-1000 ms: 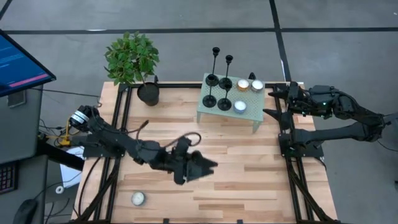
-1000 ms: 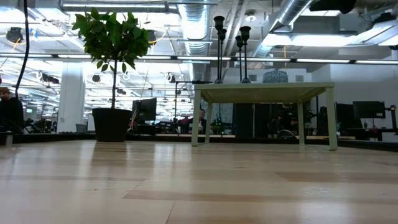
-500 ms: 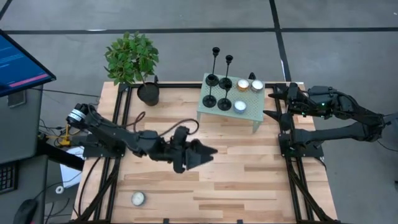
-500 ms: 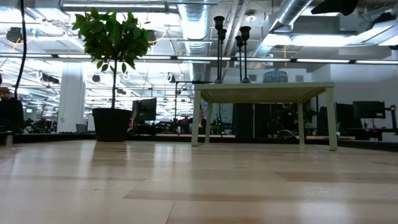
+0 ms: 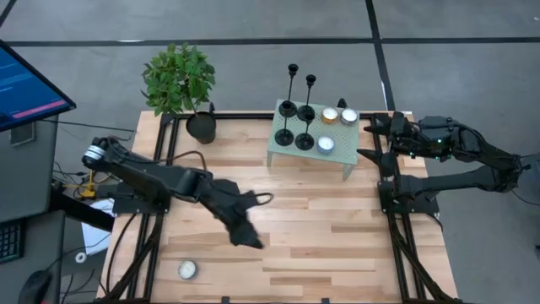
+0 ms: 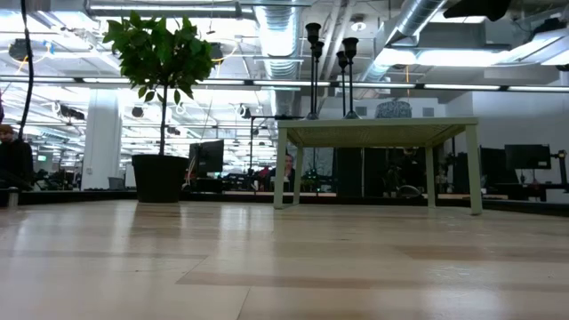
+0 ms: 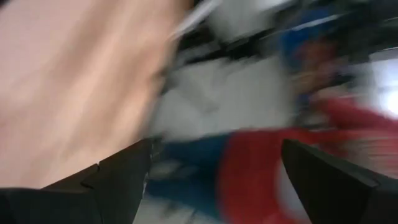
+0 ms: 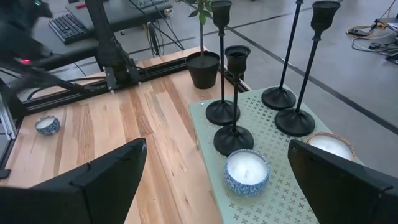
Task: Pick & Place candle stick holders
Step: Put the blue scented candle on the shelf
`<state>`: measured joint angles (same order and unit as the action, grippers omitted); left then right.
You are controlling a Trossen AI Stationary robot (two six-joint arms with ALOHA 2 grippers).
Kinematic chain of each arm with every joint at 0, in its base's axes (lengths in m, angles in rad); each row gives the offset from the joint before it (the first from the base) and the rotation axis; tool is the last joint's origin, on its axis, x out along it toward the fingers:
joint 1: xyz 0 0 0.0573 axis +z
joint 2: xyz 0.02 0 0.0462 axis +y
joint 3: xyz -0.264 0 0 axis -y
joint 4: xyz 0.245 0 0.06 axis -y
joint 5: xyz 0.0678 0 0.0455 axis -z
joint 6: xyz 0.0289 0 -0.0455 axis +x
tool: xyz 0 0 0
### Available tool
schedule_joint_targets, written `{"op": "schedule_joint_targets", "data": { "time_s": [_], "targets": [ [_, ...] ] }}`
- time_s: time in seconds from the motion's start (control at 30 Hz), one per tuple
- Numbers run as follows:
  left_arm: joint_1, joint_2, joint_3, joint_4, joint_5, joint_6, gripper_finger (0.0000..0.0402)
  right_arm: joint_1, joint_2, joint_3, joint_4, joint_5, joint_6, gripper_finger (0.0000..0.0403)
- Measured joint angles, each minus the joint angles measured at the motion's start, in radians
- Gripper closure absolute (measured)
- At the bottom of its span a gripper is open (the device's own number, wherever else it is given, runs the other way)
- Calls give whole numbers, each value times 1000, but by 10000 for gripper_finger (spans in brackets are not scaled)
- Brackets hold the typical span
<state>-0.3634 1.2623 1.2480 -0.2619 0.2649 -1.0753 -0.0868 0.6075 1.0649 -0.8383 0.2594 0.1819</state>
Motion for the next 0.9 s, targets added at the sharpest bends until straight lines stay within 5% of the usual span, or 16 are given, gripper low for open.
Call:
{"op": "schedule_joint_targets", "data": {
  "time_s": [0.17, 0.33, 0.9],
  "targets": [
    [-4, -71, 0, -460, -29, 51, 46, 0, 0, 0, 1, 0, 14, 22],
    [-83, -92, 0, -718, -61, 68, 46, 0, 0, 0, 1, 0, 14, 22],
    [-505, 68, 0, -777, -126, 125, 46, 0, 0, 0, 1, 0, 19, 22]
  ]
}}
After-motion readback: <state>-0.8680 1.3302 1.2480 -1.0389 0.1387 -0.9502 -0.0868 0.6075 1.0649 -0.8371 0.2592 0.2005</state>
